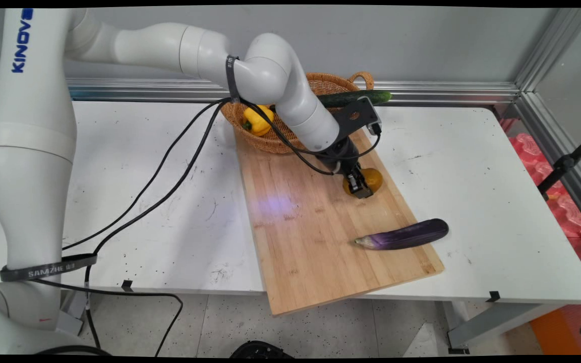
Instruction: Place the picked object in the vegetable basket
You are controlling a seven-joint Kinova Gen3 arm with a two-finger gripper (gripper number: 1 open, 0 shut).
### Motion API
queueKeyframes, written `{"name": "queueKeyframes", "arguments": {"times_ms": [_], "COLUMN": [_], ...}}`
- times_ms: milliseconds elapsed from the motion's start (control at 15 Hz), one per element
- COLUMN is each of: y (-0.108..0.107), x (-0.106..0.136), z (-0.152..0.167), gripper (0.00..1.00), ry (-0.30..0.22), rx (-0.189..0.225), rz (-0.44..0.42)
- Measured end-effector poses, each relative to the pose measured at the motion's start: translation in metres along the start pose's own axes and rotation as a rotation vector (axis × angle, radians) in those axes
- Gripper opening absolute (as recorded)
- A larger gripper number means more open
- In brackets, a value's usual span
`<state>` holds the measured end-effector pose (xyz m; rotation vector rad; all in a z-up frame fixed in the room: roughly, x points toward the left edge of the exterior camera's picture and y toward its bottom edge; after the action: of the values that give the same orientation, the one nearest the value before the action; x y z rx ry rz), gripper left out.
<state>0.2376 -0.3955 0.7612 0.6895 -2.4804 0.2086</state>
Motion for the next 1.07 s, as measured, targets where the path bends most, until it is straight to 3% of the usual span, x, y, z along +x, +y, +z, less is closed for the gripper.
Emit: {"name": "queueKeyframes", "arguments": {"times_ms": [467, 1067], "y": [-0.006, -0.032], "x": [0.014, 0.035], "z": [-0.024, -0.105], "gripper": [0.0, 0.0], "ry": [0.008, 0.016], "rx": [0.005, 0.047], "rz": [0.011, 0.038]}}
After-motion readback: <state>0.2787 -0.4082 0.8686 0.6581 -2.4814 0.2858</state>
